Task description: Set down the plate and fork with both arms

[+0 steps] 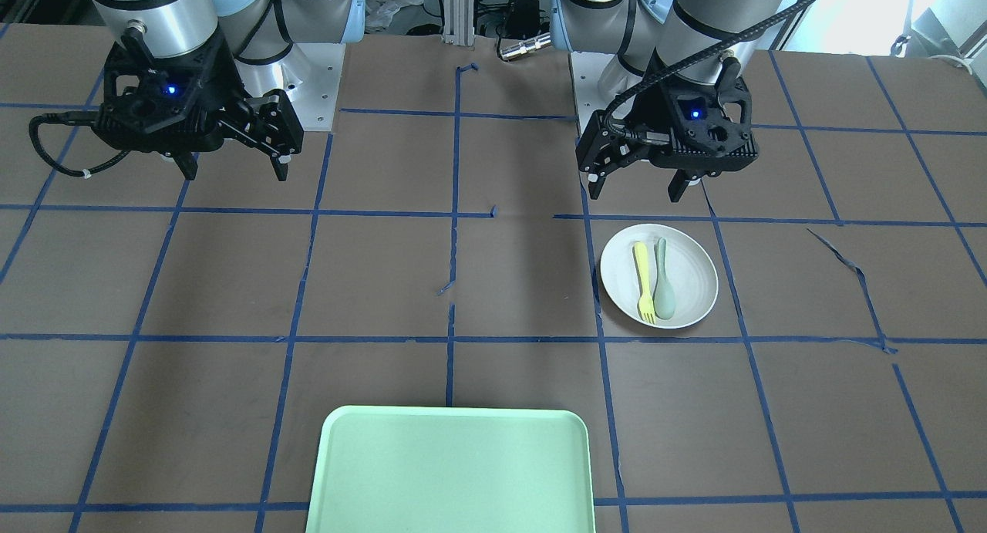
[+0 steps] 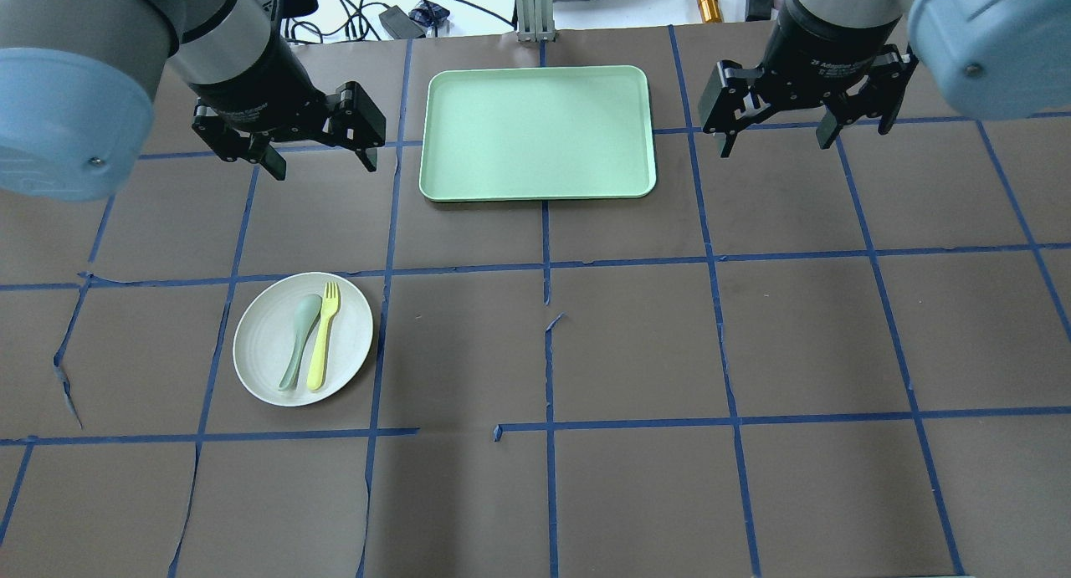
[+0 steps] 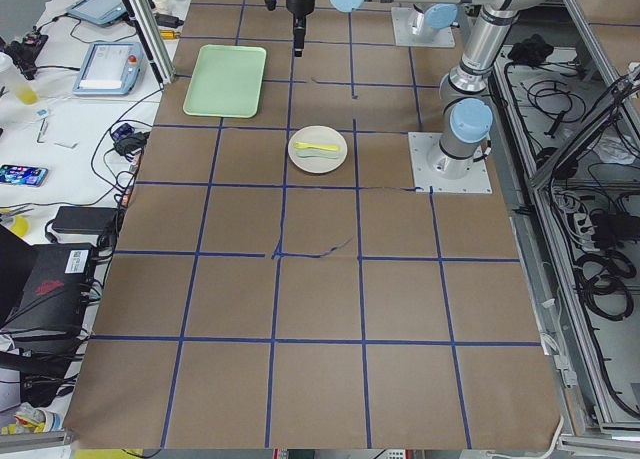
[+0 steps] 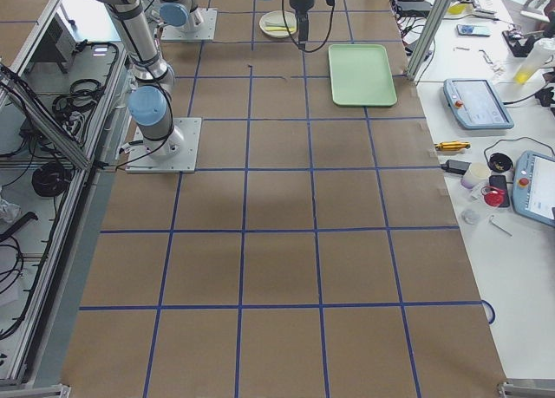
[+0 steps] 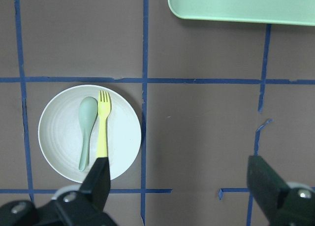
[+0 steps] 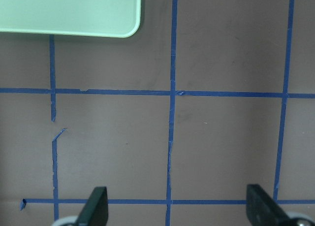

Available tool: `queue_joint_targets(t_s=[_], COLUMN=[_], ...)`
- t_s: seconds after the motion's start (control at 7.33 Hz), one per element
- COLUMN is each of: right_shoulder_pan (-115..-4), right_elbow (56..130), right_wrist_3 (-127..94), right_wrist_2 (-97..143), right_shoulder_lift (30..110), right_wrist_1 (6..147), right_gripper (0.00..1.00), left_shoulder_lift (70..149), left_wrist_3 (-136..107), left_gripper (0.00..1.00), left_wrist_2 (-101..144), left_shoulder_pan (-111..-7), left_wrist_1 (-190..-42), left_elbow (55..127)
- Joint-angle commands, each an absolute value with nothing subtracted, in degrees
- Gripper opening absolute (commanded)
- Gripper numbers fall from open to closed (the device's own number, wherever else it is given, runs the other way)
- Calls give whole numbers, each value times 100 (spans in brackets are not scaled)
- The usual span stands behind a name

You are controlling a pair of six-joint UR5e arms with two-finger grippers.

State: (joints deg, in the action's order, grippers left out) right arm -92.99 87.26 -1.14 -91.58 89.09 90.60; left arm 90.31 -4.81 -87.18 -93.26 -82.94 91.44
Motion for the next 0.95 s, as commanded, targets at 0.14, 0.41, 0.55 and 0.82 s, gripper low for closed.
queue_joint_targets(t_s=[0.14, 0.41, 0.55, 0.82], right_shoulder_pan=[-9299, -9299, -9299, -9299], right_elbow=[8736, 8728, 8728, 8727], right_wrist_3=[-123, -123, -123, -123], right_wrist_2=[-9141, -9106, -9088, -9088], right_shoulder_lift=[8903, 8903, 8903, 8912], right_wrist_1=[9070, 9070, 9079, 9070], right_gripper=[100, 100, 100, 100], left_shoulder_lift=[8982, 9026, 9026, 9034], left_wrist_3=[-475, -475, -475, -475], left_gripper=[100, 100, 100, 100], left_wrist_2=[-8701, -8745, -8754, -8789], left_shoulder_pan=[-9334, -9334, -9334, -9325], left_wrist_1=[-8323, -8367, -8367, -8367], left_elbow=[9176, 9176, 9176, 9176])
